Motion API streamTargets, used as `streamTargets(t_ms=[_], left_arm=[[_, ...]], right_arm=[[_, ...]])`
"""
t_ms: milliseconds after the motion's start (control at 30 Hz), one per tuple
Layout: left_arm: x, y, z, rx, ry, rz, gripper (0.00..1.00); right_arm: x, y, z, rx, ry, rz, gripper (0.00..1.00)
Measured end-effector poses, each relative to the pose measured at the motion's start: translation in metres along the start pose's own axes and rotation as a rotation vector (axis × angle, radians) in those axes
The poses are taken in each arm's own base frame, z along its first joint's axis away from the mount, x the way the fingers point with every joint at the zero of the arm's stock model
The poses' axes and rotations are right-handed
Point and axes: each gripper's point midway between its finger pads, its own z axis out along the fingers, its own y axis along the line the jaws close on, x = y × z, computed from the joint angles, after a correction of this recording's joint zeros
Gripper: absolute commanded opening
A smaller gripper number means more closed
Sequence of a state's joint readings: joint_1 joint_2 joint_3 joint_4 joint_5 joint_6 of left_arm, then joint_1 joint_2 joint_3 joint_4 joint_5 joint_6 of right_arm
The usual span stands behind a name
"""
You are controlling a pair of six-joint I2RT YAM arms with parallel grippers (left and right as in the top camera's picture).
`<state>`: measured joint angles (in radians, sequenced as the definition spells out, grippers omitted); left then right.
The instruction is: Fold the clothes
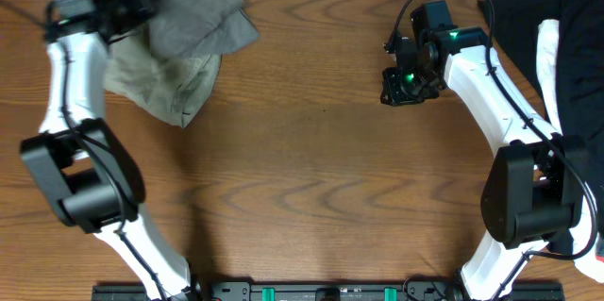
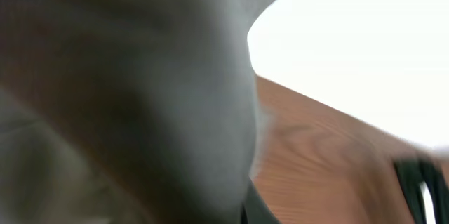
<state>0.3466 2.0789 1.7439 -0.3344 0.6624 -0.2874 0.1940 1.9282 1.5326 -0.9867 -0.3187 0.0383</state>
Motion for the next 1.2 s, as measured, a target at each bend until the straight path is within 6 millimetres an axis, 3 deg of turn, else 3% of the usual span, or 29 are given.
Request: streamTargets(t_ms=[33,133,233,367,533,667,767,867,1000,1067,1167,1200], left_arm=[[0.005,0.027,-0.003,-0.049,0.019,-0.074,0.06],[0.028,0.079,-0.006,-0.145,0.088,-0.230,0.06],[0.057,0.107,-0.005,-0.206,0.173,-0.343,0.06],[0.064,0.104,-0.006,-0.216,0.196,-0.373,0.06],[0.045,0.082,-0.017,-0.164,0.142,-0.379,0.06],[0.015,0.044,-0.044,-0.110,0.054,-0.331,0.06],[0.013,0.020,-0.074,-0.122,0.042,-0.335,0.06],[0.031,0.016,-0.099,-0.217,0.081,-0.378,0.06],[0.067,0.043,-0.102,-0.385,0.175,-0.425,0.13],[0.093,0.063,-0.096,-0.466,0.239,-0.444,0.24],[0.130,0.090,-0.087,-0.549,0.331,-0.474,0.51],[0.144,0.099,-0.085,-0.574,0.365,-0.490,0.54]], right_arm=[[0.000,0.001,-0.001,-0.004,-0.002,0.000,0.17],[-0.004,0.003,-0.005,-0.008,-0.026,-0.006,0.18],[-0.009,0.006,-0.012,-0.010,-0.057,-0.016,0.18],[-0.012,0.008,-0.018,-0.013,-0.078,-0.023,0.18],[-0.012,0.008,-0.018,-0.014,-0.079,-0.023,0.18],[-0.012,0.008,-0.018,-0.014,-0.079,-0.024,0.18],[-0.012,0.008,-0.018,-0.014,-0.079,-0.024,0.18],[-0.014,0.008,-0.018,-0.015,-0.085,-0.026,0.19],[-0.017,0.009,-0.018,-0.015,-0.096,-0.030,0.20],[-0.019,0.009,-0.018,-0.015,-0.105,-0.033,0.21],[-0.019,0.009,-0.018,-0.015,-0.107,-0.034,0.21],[-0.019,0.009,-0.018,-0.015,-0.107,-0.033,0.22]])
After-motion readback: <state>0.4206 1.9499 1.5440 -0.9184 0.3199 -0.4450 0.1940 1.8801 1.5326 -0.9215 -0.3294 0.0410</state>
